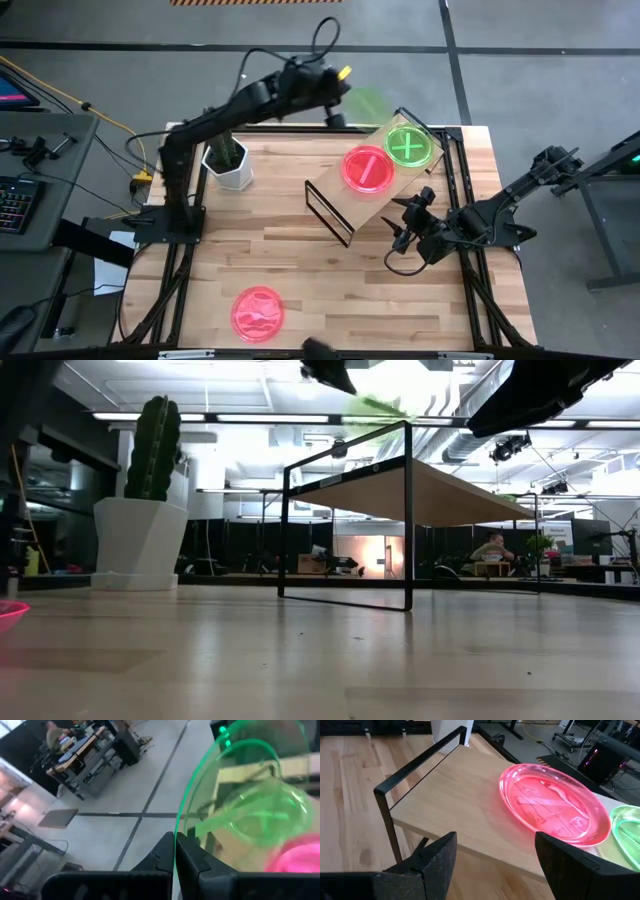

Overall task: Place and stack plates onto a shelf
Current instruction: Stack the green plate on top of green plate on the shelf

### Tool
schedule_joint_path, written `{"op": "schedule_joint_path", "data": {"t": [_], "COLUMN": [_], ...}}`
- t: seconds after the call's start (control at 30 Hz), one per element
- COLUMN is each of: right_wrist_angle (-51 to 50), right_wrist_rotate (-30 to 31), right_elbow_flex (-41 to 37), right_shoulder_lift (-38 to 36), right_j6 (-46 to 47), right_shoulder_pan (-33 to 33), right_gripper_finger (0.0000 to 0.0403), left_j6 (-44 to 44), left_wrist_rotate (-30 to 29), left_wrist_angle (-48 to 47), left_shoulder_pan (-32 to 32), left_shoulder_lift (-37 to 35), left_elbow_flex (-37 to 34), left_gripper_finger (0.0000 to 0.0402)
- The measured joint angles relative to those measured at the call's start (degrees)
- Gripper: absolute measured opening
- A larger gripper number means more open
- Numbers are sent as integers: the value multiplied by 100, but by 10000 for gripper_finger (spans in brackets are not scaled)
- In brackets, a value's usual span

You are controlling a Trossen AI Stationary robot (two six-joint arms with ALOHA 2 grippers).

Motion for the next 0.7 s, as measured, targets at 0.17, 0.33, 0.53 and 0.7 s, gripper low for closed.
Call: {"op": "schedule_joint_path", "data": {"t": [0.17, 0.33, 0.53, 0.7], "right_wrist_angle": [-2, -3, -10, -11], "right_wrist_rotate": [-14, -110, -168, -161], "right_elbow_flex": [0, -1, -1, -1], "right_shoulder_lift": [0, 0, 0, 43], "right_j6": [-49, -96, -96, -95], "right_shoulder_pan": [0, 0, 0, -2], "right_gripper_finger": [261, 261, 261, 261], "left_j6": [-728, -1651, -2240, -3349], "left_wrist_rotate": [526, 1468, 2185, 3041], "left_wrist_angle": [325, 1032, 710, 731], "left_shoulder_pan": [154, 389, 635, 651], "left_shoulder_lift": [1065, 1189, 1315, 1504], "left_elbow_flex": [1200, 1104, 1093, 1100], "left_gripper_finger": [0, 0, 0, 0]}}
